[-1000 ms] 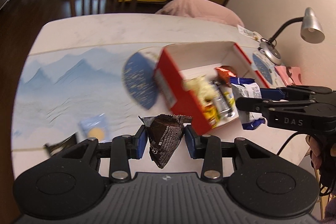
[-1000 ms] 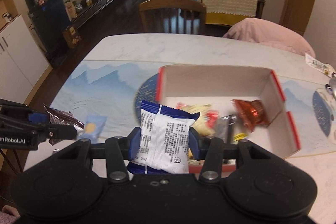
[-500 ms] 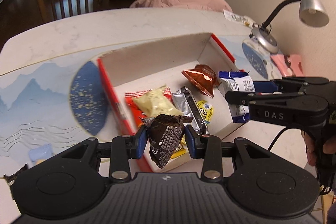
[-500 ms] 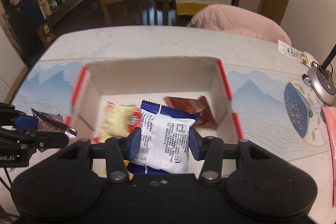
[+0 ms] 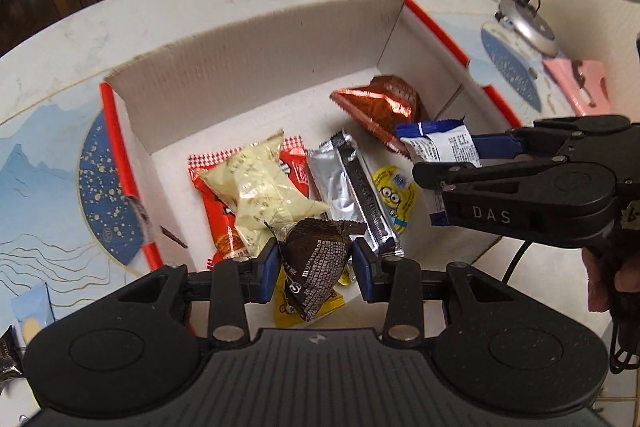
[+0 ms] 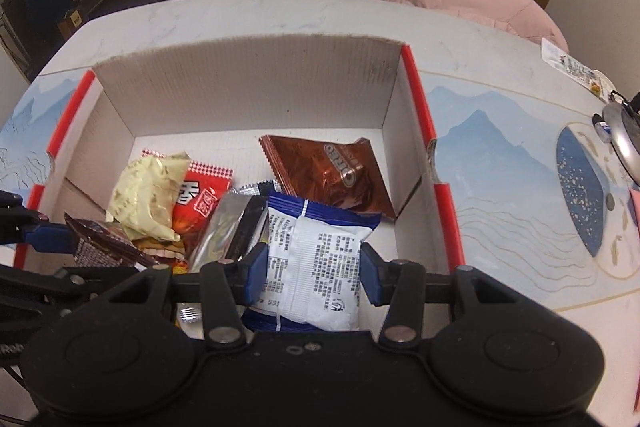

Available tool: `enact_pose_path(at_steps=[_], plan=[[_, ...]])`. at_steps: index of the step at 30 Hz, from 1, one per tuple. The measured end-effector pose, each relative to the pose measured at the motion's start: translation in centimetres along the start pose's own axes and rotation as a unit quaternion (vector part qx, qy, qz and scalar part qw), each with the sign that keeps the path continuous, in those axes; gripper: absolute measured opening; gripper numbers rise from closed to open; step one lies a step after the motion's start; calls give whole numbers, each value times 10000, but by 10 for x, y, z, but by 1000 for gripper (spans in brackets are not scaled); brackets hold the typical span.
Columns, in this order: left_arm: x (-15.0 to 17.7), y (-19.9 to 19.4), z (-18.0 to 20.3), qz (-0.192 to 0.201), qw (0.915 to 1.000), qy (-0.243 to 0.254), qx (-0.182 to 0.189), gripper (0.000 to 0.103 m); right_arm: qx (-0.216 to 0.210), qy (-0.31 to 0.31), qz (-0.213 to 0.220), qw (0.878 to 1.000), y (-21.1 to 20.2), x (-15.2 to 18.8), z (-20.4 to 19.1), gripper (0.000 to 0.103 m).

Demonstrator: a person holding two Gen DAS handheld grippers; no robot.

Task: Organize snacks
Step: 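Carry both snacks into the red box and open both grippers, then move both grippers back to the last snacks on the mat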

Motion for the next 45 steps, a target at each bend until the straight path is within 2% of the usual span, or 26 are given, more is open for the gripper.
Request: enact_pose_path(at_steps=[11, 14, 18, 22, 26, 32, 34, 36, 45], plan=[[12, 19, 1, -324, 9994, -81, -81, 38, -152, -66, -228, 9996, 15, 10, -3, 47], [13, 18, 0, -321, 9994, -120, -86, 45, -181, -35, -215, 9996, 12, 10, -2, 47], [12, 10, 2, -218, 9997, -135, 25, 50, -197, -2, -149, 9997, 4, 10, -2, 48], [11, -3, 5, -36, 9997, -150, 187, 67, -222, 50, -28, 9997, -10, 8, -2, 53], [10, -19, 8, 122, 9995, -140, 272, 67, -273, 117, 146, 9995, -30, 5, -3, 60], [12, -47, 7, 394, 9984, -80, 397, 67, -348, 124, 404, 9985, -60, 3, -14, 62], [14, -56, 5, 493, 9980, -57, 394, 67, -383, 124, 481, 9980, -70, 3, -19, 65], [16, -66, 3, 586, 9974, -30, 413, 67, -410, 99, 585, 9974, -80, 3, -25, 73], [34, -108, -28, 903, 9950, -62, 426, 67, -589, 38, 940, 9938, -119, 0, -64, 81]])
Point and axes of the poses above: each gripper's, at about its wrist camera, not at the fingertips, and y roughly the way its jaws point, z to its right, x to its underside, the point moved 10 cm from there along y, roughly the way its jaws point, and after that the axes turned 1 degree about -y, right-handed, at the moved point
